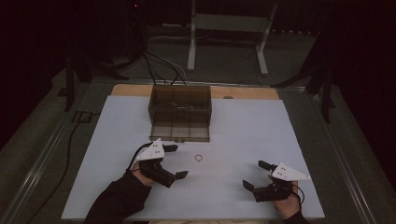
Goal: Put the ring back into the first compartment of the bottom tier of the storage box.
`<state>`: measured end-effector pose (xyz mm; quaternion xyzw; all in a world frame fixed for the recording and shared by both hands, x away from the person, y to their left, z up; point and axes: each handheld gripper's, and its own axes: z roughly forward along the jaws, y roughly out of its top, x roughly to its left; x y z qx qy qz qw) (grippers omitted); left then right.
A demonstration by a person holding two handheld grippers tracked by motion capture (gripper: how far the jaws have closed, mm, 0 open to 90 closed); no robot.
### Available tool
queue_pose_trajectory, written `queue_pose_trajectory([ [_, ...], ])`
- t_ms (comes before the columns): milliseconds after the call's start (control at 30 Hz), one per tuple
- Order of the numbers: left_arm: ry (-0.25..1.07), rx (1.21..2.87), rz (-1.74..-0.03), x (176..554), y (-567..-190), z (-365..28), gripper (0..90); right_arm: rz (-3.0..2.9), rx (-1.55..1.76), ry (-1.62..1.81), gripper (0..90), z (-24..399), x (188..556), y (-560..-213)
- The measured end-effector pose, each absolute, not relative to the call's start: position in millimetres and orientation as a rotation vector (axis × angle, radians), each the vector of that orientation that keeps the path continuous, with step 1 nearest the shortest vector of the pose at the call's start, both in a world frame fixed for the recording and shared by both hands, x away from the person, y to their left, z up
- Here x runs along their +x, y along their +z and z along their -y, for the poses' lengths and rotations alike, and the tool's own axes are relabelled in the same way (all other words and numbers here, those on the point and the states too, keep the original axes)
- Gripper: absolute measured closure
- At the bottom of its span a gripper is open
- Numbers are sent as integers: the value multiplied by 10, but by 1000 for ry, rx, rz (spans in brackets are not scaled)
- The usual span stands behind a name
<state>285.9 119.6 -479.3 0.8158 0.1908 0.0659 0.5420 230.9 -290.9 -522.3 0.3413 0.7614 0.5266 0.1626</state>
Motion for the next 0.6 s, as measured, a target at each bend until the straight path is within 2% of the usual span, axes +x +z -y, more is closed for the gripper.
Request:
queue_pose_trajectory([
  [600, 150, 1942, -539, 3087, -4871, -949, 19, -2169, 981, 1501, 0, 2916, 2313, -5228],
])
